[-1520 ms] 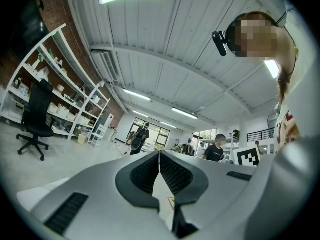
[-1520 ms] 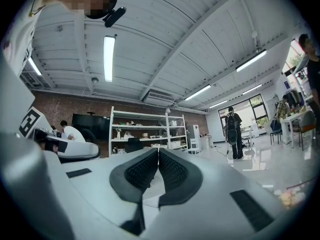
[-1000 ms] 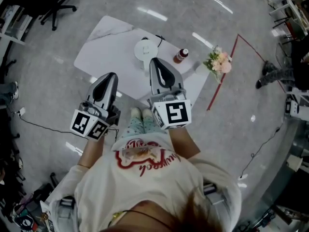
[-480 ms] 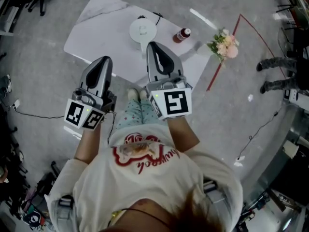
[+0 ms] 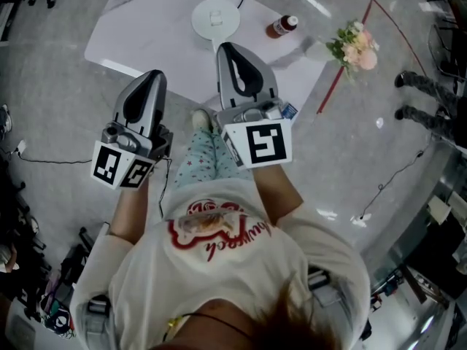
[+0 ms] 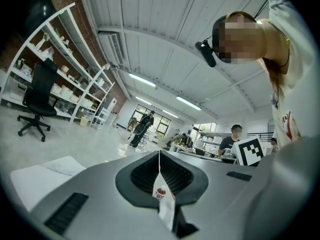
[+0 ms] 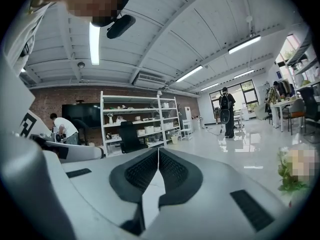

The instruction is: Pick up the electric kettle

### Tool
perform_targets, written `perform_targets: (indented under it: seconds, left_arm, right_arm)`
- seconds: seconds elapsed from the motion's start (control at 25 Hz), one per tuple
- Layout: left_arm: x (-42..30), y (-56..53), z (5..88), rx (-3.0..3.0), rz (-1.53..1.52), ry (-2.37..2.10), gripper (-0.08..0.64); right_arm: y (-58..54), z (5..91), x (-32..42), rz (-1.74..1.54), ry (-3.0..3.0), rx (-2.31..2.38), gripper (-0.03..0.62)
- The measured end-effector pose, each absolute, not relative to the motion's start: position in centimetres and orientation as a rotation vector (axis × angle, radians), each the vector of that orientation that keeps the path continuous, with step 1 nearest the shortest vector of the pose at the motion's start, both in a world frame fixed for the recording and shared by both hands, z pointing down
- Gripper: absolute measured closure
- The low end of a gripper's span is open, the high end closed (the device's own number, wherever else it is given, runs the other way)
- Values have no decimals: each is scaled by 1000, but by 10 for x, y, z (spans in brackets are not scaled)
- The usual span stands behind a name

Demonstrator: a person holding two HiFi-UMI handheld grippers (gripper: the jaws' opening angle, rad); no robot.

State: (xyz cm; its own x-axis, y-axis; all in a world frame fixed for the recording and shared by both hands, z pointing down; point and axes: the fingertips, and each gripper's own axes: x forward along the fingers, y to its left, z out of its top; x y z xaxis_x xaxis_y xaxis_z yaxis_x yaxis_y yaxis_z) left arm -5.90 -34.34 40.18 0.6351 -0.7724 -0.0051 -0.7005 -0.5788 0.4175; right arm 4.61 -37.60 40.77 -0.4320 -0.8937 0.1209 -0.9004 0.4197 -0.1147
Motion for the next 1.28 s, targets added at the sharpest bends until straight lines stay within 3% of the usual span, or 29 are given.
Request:
perform_targets:
  seconds: [1.28]
  left_arm:
    - [-37, -349, 521, 2415, -247, -1091, 546]
  right_arm:
    - [-380, 537, 56, 358, -2503, 1680, 575]
